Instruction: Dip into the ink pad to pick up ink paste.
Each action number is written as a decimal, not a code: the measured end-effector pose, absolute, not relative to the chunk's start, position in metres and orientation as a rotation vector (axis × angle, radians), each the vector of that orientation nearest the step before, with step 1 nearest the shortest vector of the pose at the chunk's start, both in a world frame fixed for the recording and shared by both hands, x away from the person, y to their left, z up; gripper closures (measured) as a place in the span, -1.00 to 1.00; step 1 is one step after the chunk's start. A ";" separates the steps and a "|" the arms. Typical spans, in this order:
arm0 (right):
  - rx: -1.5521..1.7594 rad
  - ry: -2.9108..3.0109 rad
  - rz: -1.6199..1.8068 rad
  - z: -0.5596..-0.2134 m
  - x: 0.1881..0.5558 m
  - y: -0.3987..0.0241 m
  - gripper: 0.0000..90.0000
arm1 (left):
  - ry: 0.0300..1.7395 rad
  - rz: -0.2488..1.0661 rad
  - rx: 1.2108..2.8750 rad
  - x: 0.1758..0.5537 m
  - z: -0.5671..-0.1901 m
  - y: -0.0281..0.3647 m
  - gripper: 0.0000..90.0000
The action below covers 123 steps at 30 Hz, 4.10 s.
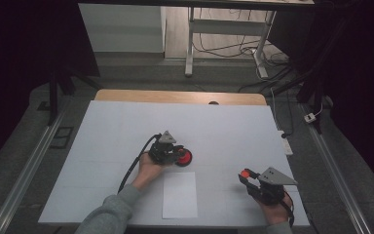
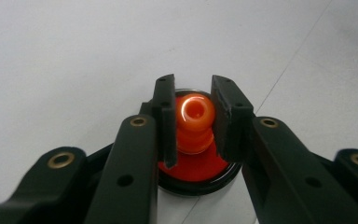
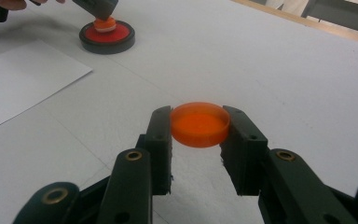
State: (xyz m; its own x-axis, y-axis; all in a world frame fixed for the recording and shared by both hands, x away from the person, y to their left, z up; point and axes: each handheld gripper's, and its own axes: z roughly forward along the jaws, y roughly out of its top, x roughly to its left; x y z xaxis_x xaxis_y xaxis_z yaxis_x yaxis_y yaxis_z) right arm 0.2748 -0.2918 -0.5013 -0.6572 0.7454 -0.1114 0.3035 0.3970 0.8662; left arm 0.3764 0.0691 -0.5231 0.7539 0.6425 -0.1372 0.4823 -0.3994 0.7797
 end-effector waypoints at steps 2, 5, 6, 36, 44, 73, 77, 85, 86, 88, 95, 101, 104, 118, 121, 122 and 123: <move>0.890 2.172 1.188 -0.501 0.275 -0.292 0.43 | 0.845 0.233 2.072 0.377 -0.524 0.069 0.60; 0.892 2.172 1.189 -0.501 0.275 -0.292 0.43 | 0.846 0.234 2.070 0.377 -0.524 0.068 0.60; 0.893 2.169 1.193 -0.501 0.275 -0.292 0.43 | 0.846 0.233 2.069 0.377 -0.524 0.068 0.60; 0.886 2.165 1.193 -0.501 0.273 -0.291 0.43 | 0.769 0.354 2.123 0.367 -0.527 0.062 0.61; 0.884 2.169 1.187 -0.501 0.273 -0.290 0.43 | 0.772 0.369 2.126 0.366 -0.527 0.061 0.61; 0.881 2.174 1.191 -0.502 0.274 -0.288 0.43 | 0.806 0.334 2.141 0.370 -0.524 0.059 0.61; 0.877 2.177 1.186 -0.502 0.274 -0.288 0.43 | 0.806 0.335 2.144 0.370 -0.524 0.058 0.61; 0.878 2.176 1.188 -0.502 0.274 -0.288 0.43 | 0.803 0.341 2.137 0.370 -0.525 0.059 0.62; 0.878 2.176 1.187 -0.502 0.274 -0.288 0.43 | 0.802 0.343 2.135 0.370 -0.525 0.059 0.61; 0.879 2.175 1.190 -0.502 0.274 -0.288 0.43 | 0.802 0.348 2.132 0.369 -0.525 0.059 0.61; 0.869 2.177 1.193 -0.501 0.273 -0.286 0.43 | 0.804 0.335 2.127 0.370 -0.525 0.060 0.61; 0.866 2.182 1.191 -0.501 0.274 -0.286 0.43 | 0.809 0.298 2.110 0.373 -0.521 0.064 0.61; 0.868 2.180 1.196 -0.501 0.274 -0.286 0.43 | 0.828 0.284 2.030 0.375 -0.511 0.071 0.61; 0.867 2.178 1.199 -0.500 0.273 -0.287 0.43 | 0.830 0.307 2.061 0.380 -0.512 0.063 0.61; 0.866 2.179 1.197 -0.501 0.274 -0.287 0.43 | 0.828 0.304 2.066 0.380 -0.514 0.062 0.61; 0.866 2.180 1.197 -0.501 0.274 -0.287 0.43 | 0.830 0.304 2.067 0.380 -0.515 0.062 0.61; 0.866 2.179 1.197 -0.501 0.274 -0.287 0.43 | 0.831 0.301 2.071 0.380 -0.516 0.061 0.61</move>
State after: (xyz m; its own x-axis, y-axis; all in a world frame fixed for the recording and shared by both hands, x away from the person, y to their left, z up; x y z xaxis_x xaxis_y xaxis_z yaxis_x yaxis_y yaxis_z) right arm 0.2736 -0.2867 -0.5006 -0.6708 0.7313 -0.1231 0.2883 0.4102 0.8652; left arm 0.3799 0.0615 -0.5160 0.7489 0.6571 -0.0865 0.4492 -0.4073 0.7952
